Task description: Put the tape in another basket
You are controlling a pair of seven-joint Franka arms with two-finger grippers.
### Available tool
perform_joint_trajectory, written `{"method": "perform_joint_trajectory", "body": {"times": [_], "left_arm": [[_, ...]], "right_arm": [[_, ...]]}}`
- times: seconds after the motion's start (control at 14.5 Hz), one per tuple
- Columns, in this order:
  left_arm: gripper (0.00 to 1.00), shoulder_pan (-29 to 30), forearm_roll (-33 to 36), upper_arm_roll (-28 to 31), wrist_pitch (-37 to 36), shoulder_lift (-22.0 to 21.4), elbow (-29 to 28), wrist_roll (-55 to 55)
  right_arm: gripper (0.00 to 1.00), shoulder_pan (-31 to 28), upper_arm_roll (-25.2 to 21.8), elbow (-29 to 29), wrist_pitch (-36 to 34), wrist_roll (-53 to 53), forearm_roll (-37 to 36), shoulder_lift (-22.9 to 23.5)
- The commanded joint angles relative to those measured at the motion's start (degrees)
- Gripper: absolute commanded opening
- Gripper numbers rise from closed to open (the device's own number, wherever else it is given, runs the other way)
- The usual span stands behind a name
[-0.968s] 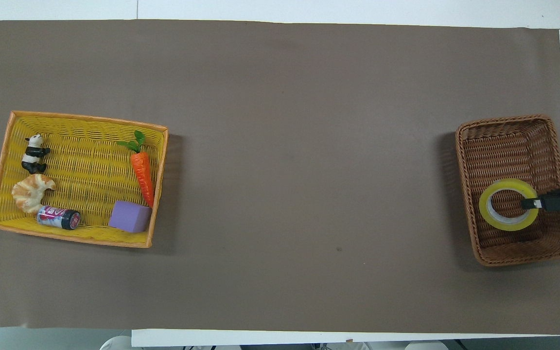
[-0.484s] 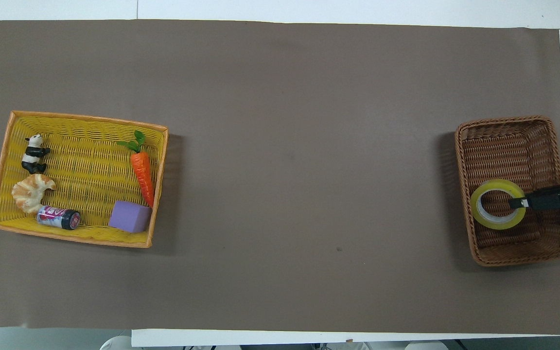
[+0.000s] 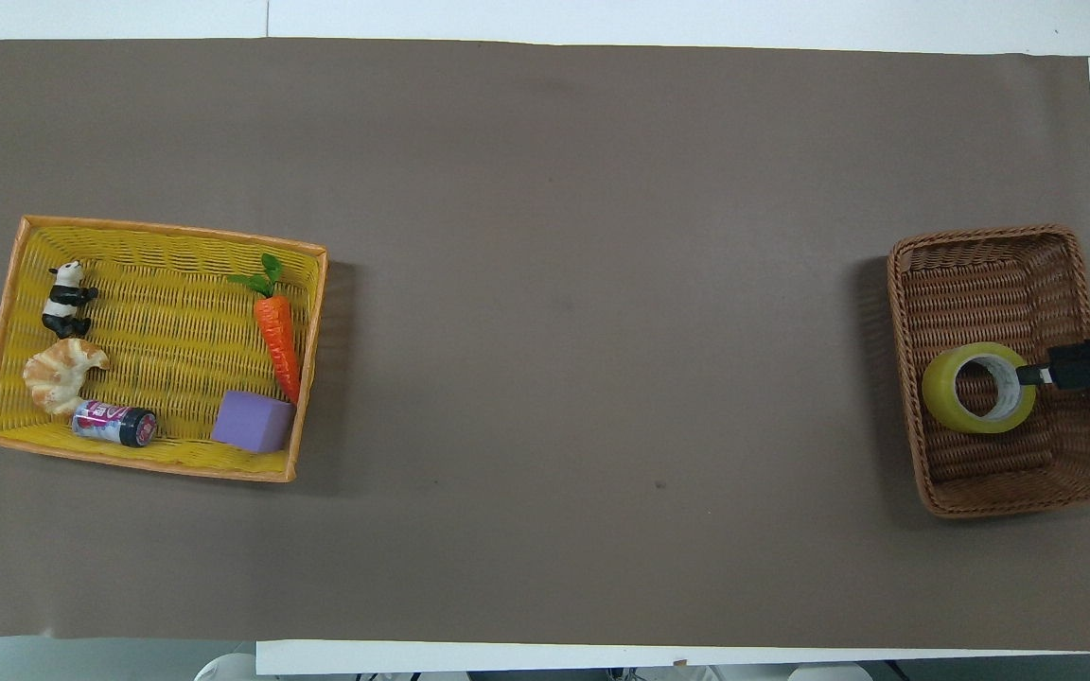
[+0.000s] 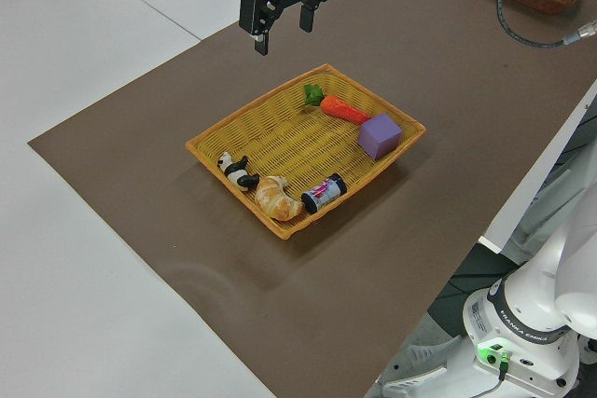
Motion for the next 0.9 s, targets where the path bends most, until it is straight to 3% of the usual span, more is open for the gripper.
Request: {"method": "perform_joint_trajectory", "body": {"times": [0.0, 0.28, 0.55, 0.83], "left_arm": [[1.0, -2.38, 0.86, 0.22, -3.46, 0.26, 1.65, -0.31], [1.0, -3.08, -1.34, -0.48, -6.18, 0.17, 2.18, -0.31], [1.0, -3.97, -0.63, -2.24, -5.92, -0.53, 0.69, -0.13], [1.0, -4.32, -0.63, -2.07, -6.18, -0.53, 0.68, -0.31]], "right_arm": [[1.0, 5.17, -0.08, 3.09, 0.45, 2.05, -4.52, -4.61], [1.0, 11.93, 0.27, 6.88, -2.96, 16.59, -10.76, -9.35], [1.0, 19.6, 0.36, 13.81, -16.04, 42.44, -15.86, -10.77], [1.0, 21.36, 0.36, 21.89, -23.97, 46.7, -18.06, -10.24]]}}
